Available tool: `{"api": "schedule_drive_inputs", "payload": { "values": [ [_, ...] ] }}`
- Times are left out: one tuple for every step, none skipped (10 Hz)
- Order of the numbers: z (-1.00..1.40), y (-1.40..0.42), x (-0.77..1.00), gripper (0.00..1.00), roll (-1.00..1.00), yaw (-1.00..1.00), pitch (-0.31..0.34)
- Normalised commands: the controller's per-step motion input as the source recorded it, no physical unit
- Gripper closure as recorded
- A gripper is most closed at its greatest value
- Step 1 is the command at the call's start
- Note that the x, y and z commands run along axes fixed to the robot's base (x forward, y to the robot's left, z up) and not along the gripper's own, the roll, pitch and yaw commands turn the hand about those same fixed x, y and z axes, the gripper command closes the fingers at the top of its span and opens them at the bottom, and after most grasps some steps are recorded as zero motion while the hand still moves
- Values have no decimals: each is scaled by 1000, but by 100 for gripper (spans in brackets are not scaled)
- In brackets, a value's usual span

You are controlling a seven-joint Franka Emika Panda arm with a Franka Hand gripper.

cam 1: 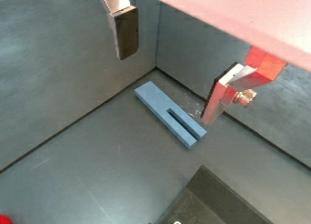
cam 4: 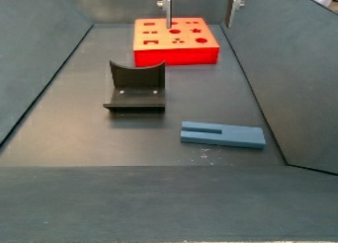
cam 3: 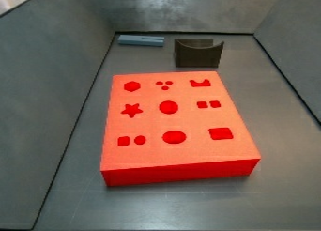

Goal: Pick up the double-square object. Move up. Place the double-square object on the fixture. Regrasp the double-square object. Move to above the board. Insert the double-square object.
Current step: Pick up the double-square object.

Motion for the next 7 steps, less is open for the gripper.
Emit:
{"api": "schedule_drive_inputs", "payload": {
  "values": [
    [-231, 89, 86, 0, 0, -934, -9],
    [-249, 146, 49, 0, 0, -877, -1],
    [-320, 243, 0, 0, 0, -783, 0],
    [-354, 326, 0, 0, 0, -697, 0],
    [-349, 331, 0, 0, 0, -686, 0],
    [-283, 160, 43, 0, 0, -863, 0],
    [-237, 114, 80, 0, 0, -911, -10]
  ]
}}
